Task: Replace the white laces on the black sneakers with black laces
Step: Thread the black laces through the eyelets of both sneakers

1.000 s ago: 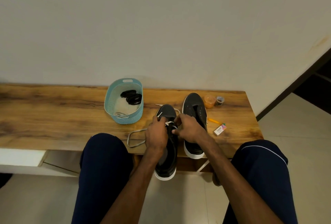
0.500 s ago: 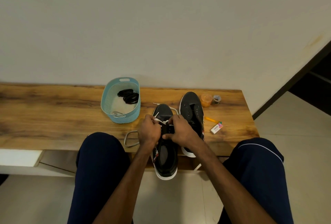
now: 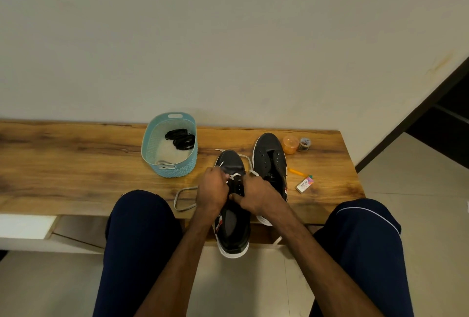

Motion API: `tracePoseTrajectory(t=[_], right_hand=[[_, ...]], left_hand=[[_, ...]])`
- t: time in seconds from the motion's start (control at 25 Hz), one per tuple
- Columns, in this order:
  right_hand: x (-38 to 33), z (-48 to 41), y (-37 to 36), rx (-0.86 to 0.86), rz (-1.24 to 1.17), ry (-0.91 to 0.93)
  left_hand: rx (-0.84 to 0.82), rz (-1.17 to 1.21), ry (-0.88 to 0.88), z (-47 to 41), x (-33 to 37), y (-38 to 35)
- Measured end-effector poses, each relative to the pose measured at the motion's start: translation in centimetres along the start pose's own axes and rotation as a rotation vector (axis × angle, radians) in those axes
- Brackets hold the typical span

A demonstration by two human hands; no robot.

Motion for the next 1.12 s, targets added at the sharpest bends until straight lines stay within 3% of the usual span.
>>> tracePoseTrajectory(t=[0.12, 0.16, 0.2, 0.28, 0.4, 0.6, 0.8, 0.88, 1.0, 1.08, 1.12], right_hand=[[0.4, -0.3, 0.0, -0.039, -0.031, -0.036], [0.5, -0.4, 0.0, -0.046, -0.041, -0.039], [0.6, -0.4, 0.0, -0.047, -0.047, -0.038], [0.7, -0.5, 0.2, -0.042, -0.05, -0.041], [0.9, -0.6, 0.4, -0.046, -0.061, -0.041], [1.2, -0.6, 0.2, -0.046, -0.086, -0.059], [1.4, -0.6, 0.3, -0.035, -0.125, -0.08], [1.4, -0.6, 0.3, -0.036, -0.13, -0.075], [1.4, -0.5, 0.5, -0.03, -0.137, -0.067], [1.5, -0.5, 0.4, -0.03, -0.147, -0.067], [1.5, -0.4, 0.4, -0.031, -0.15, -0.07]], left_hand=[[0.134, 0.503, 0.413, 0.0, -2.6, 1.1], [0.165, 0.524, 0.474, 0.2, -3.1, 1.5], [0.182, 0.378, 0.411, 0.1, -3.1, 2.0], [0.163, 0.038, 0.115, 0.2, -1.7, 2.0], [0.035, -0.138, -0.224, 0.8, 1.0, 0.3], [0.104, -0.21, -0.199, 0.4, 0.7, 0.5], [0.395, 0.291, 0.197, -0.5, -2.2, 4.2], [0.423, 0.107, 0.088, -0.4, -1.6, 5.0], [0.146, -0.341, -0.312, 0.2, 1.6, 2.2], [-0.054, -0.461, -0.37, 0.9, 2.2, 0.1], [-0.076, -0.468, -0.345, 1.0, 2.1, -0.2]])
Point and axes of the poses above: each hand's wrist, its own z-axis away from the middle knuckle, its own y-axis out of the back of the hand, x = y × z, the point moved 6 cm from there along -z, towards the middle knuckle, and after that the axes turned 11 degrees about x, right-handed, at the moved point
